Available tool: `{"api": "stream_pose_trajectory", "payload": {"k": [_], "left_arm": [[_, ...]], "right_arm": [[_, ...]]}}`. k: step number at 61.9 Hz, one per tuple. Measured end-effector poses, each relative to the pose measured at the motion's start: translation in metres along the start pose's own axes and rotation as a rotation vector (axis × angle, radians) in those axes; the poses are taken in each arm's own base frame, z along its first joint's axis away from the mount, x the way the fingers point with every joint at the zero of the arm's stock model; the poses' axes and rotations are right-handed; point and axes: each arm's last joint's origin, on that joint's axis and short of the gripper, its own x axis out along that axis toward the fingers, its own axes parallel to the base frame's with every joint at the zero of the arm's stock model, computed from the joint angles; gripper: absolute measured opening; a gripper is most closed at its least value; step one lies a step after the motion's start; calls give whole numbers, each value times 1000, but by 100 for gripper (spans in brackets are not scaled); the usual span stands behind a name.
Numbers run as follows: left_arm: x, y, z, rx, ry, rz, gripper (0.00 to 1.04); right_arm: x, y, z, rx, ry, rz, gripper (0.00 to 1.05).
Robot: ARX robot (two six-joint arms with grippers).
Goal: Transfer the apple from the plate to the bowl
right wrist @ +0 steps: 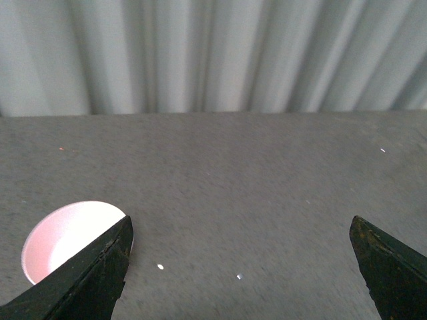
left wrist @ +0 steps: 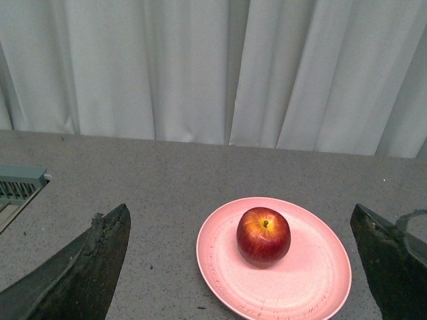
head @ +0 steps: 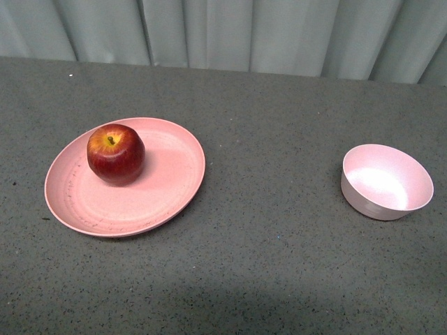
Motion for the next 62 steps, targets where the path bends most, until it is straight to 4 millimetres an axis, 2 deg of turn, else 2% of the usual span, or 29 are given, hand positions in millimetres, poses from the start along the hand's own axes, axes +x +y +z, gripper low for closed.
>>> {"api": "stream_pose_trajectory", "payload": {"k": [5, 10, 12, 19, 28, 40, 48, 62], "left_arm": [[0, 0, 0, 0, 0, 0, 98], [0, 0, 0, 0, 0, 0, 98], [0, 0, 0, 0, 0, 0, 98], [0, 0, 0, 0, 0, 0, 98], [0, 0, 0, 0, 0, 0, 98], [0, 0, 0, 0, 0, 0, 98], [0, 0, 0, 0, 0, 0, 98], [0, 0, 0, 0, 0, 0, 98]], "right_arm": [[27, 7, 14, -37, 28, 74, 95], [56, 19, 15, -81, 101, 157, 95], [72, 28, 13, -109, 152, 209, 95], [104, 50, 6, -174, 264, 321, 95], [135, 81, -11, -253, 417, 463, 95], [157, 111, -30, -331, 556, 575, 95], [168, 128, -51, -388, 651, 615, 95], [181, 145, -65, -421, 707, 662, 95]]}}
